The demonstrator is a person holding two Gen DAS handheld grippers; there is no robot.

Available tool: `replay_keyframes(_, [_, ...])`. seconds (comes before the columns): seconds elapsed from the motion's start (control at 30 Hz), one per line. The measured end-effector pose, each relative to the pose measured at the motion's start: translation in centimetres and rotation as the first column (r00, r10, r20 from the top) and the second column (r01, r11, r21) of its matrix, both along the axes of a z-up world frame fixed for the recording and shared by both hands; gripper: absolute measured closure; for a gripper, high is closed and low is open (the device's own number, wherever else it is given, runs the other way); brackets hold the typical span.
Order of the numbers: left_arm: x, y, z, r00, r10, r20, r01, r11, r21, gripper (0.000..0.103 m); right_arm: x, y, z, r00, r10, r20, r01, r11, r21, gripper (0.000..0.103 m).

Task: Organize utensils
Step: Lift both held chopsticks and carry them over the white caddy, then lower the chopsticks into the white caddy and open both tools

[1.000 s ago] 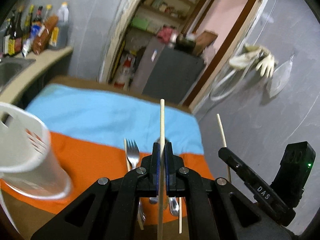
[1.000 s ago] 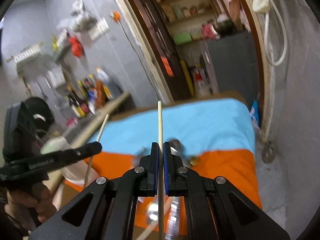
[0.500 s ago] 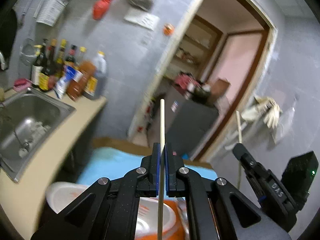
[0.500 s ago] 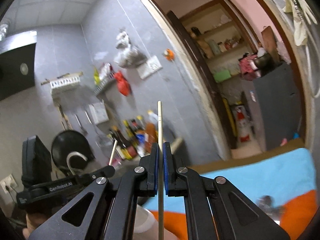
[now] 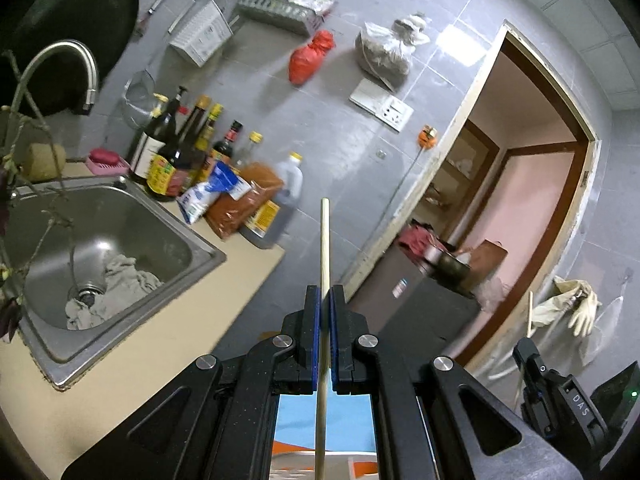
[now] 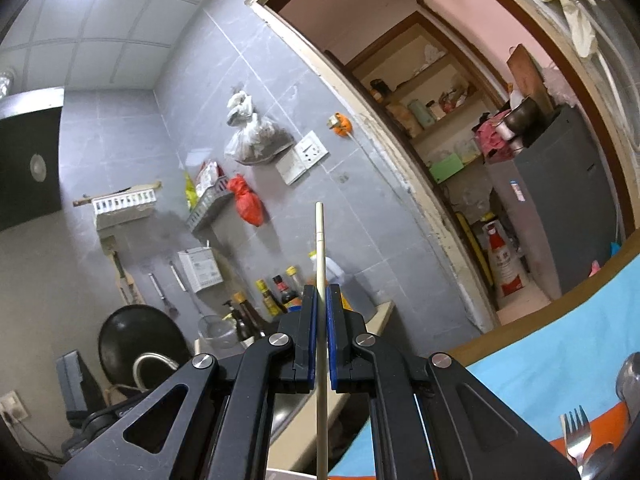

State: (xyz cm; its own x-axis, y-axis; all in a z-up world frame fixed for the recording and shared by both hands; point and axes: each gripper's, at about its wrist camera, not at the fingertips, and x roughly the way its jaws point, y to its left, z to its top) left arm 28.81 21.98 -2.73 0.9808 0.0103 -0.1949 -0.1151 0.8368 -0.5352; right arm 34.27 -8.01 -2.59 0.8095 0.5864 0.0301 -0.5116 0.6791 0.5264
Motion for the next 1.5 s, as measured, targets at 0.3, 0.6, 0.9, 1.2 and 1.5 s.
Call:
replay_keyframes(0.3, [-1.3,-2.4,-1.3,0.997,0.048,0.065,-0.056,0.991,0.122,0.101,-0.4,1.1,-2.5,1.0,-0.014,0.021,0.016,0.996,-0.091,0.1])
replay_keyframes(0.6, [-1.8,-4.5,-2.6,0.995,0.03,0.091,-0.051,0.971,0.234,0.101,-1.1,1.5,-3.6,0.998,-0.01,0.063,0.019,0.988,-0.151,0.1])
replay_keyframes(0.9, [-2.4,-6.1,-3.5,0.999,-0.005,0.049,-0.009,0.959,0.283,0.101,-1.0,1.4,-3.8,0.997,0.029,0.073,-0.017,0.987,-0.159,0.1])
replay_keyframes(1.2, [-2.8,-6.5,-3.8,1.0,-0.027,0.001,0.026,0.963,0.268,0.1,-0.8,1.2,-4.3,0.996,0.076,0.05,-0.068,0.986,-0.155,0.099])
replay_keyframes(1.5, [-3.4,-6.3,-4.1,0.999,-0.042,-0.028,0.048,0.972,0.231,0.1,-1.0,1.0,-4.5,0.993,0.116,0.027,-0.11,0.98,-0.166,0.098])
